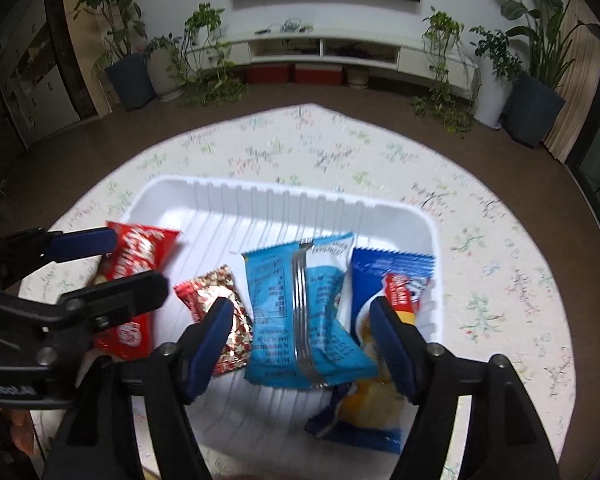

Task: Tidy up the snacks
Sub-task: 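Carry both packets to the white tray and open both grippers over it, then move both tools back toward the remaining snack pile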

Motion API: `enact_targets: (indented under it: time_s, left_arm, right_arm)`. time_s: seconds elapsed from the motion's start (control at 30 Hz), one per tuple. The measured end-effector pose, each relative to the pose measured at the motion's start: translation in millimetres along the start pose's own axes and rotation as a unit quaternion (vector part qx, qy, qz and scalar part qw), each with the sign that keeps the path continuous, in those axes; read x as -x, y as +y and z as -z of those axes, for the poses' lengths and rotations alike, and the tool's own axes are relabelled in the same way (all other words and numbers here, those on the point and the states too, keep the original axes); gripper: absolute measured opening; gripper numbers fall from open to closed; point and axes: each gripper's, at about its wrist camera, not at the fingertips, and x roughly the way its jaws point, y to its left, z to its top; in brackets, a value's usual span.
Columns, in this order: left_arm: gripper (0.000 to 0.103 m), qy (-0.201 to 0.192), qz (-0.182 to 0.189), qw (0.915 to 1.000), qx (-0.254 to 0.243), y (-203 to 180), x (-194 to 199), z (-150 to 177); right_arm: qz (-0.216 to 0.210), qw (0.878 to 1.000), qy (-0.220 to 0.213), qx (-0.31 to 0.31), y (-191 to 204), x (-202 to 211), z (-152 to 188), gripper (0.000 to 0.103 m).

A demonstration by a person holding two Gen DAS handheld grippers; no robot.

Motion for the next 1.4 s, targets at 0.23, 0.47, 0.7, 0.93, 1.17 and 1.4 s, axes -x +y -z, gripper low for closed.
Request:
enact_targets:
  time_s: [0.23, 0.47, 0.7, 0.93, 1.17, 1.4]
  left_arm:
    - [0.103, -0.051, -0.008, 0.9987, -0.002, -2, 79, 22]
    - [0.103, -0.133, -0.036, 0.99, -0.031, -10, 162, 98]
    - [0.103, -0.095, -0.052, 0.9916, 0.071, 9, 183, 193]
    - [0.103, -0.046, -0.075, 0.9878, 0.129, 28, 168, 261]
    - [0.103, -0.002, -0.094, 0.9893, 0.111, 21, 149, 270]
    - [0.098, 0.02, -0.099, 0.9899, 0.099, 24, 129, 263]
  right_arm:
    - [-0.069, 0.994, -0.07, -0.052, -17, 81, 16, 0.1]
    - [-0.197, 0.962, -0.094, -0.164, -43, 141, 84, 0.103]
    - [-0.225, 0.937, -0.103, -0.245, -45, 170, 179, 0.103]
    - [-0.17, 0.954, -0.09, -0.228, -29, 177, 231, 0.098]
    - [-0.17, 0.962, -0.078, -0.201, -11, 175, 242, 0.097]
    - [-0.156, 0.968, -0.084, -0.176, -1, 180, 241, 0.096]
